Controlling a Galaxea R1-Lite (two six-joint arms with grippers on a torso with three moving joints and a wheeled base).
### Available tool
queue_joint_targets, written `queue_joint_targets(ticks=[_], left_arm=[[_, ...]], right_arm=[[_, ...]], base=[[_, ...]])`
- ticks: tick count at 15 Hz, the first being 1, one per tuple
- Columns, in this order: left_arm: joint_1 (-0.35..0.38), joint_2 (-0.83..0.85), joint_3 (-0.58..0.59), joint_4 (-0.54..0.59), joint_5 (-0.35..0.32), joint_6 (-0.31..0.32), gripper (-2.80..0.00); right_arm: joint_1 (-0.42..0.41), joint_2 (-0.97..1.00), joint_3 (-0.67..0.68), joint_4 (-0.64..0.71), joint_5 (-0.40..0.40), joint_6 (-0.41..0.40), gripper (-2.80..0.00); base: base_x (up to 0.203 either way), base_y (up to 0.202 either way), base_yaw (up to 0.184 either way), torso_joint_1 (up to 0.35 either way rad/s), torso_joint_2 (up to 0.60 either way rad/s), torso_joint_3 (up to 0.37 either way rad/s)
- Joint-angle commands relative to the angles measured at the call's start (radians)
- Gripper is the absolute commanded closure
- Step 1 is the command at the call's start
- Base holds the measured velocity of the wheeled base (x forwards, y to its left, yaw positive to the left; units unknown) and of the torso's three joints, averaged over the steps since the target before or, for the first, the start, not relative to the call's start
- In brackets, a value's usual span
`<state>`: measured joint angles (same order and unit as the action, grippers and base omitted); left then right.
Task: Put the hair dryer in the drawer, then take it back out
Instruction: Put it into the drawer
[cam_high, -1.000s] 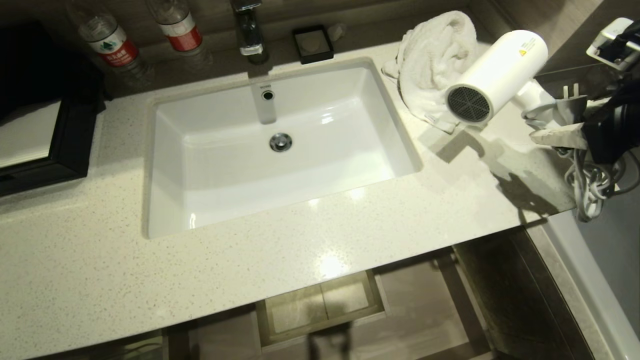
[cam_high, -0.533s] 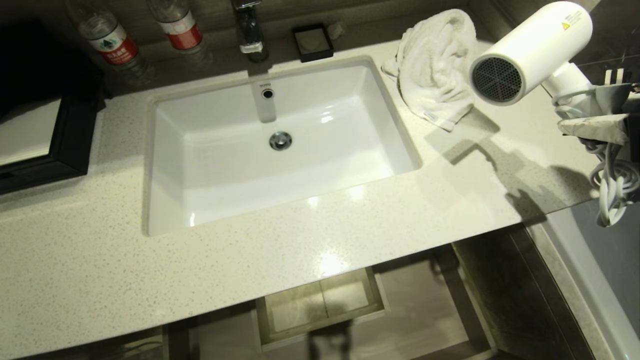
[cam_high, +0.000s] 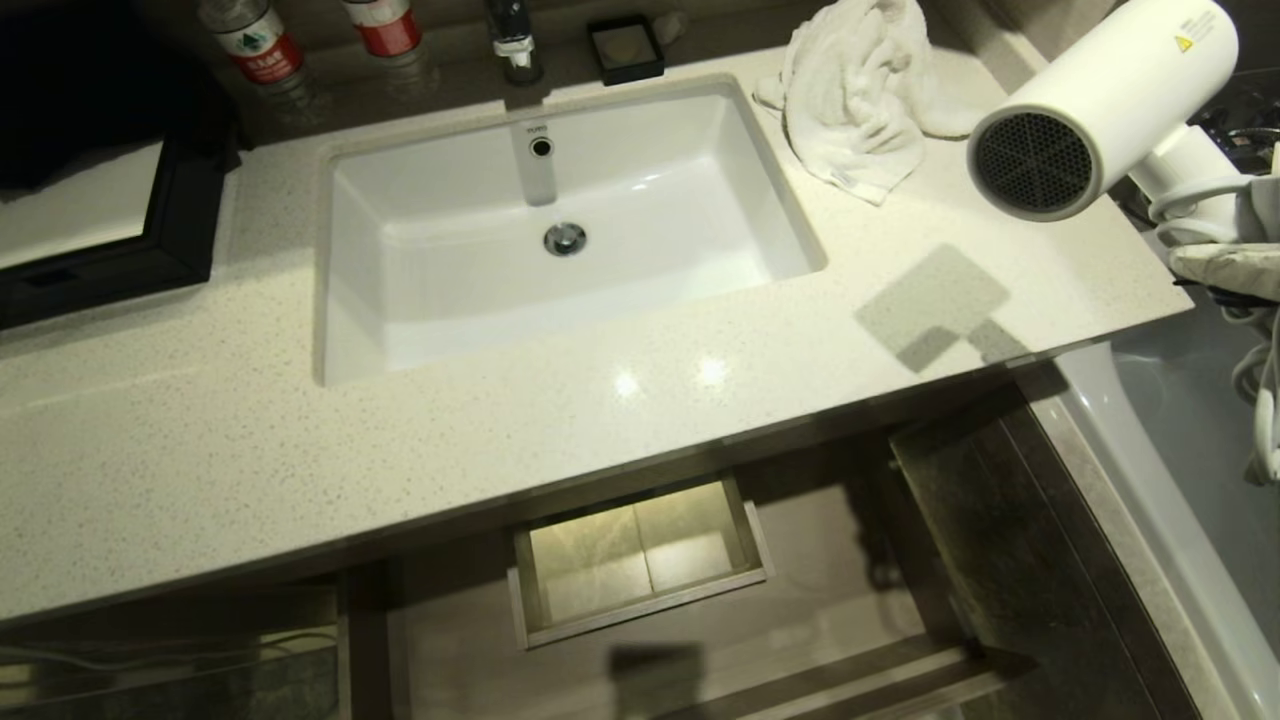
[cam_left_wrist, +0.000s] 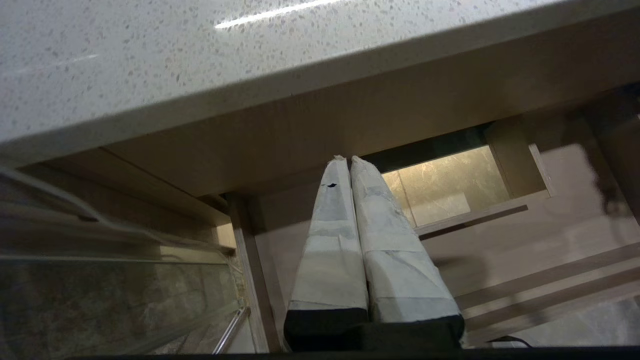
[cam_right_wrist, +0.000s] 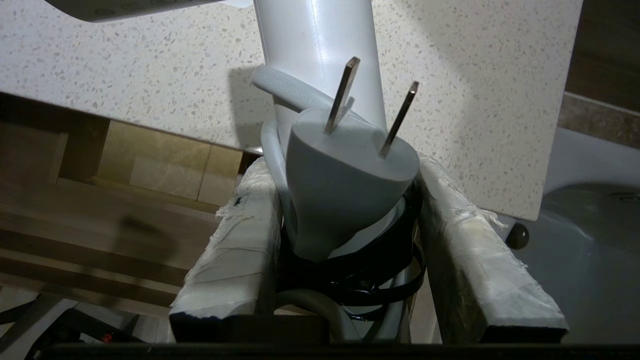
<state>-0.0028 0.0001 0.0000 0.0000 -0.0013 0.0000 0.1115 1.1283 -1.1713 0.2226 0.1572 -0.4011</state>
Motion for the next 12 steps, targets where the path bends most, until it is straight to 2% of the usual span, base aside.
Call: queue_joint_targets(ticks=[1, 12], left_arm=[[0.000, 0.000, 0.000, 0.000, 0.000, -0.001, 0.00], [0.000, 0.000, 0.002, 0.000, 0.000, 0.000, 0.00]], right_arm=[[0.000, -0.045, 0.021, 0.001, 0.001, -0.002, 0.00], [-0.001, -0.108, 0.084, -0.043, 0.001, -0.001, 0.00]], base=[[0.000, 0.000, 0.000, -0.372, 0.29, -0.080], [0.000, 0.000, 0.000, -0.316, 0.18, -0.147]])
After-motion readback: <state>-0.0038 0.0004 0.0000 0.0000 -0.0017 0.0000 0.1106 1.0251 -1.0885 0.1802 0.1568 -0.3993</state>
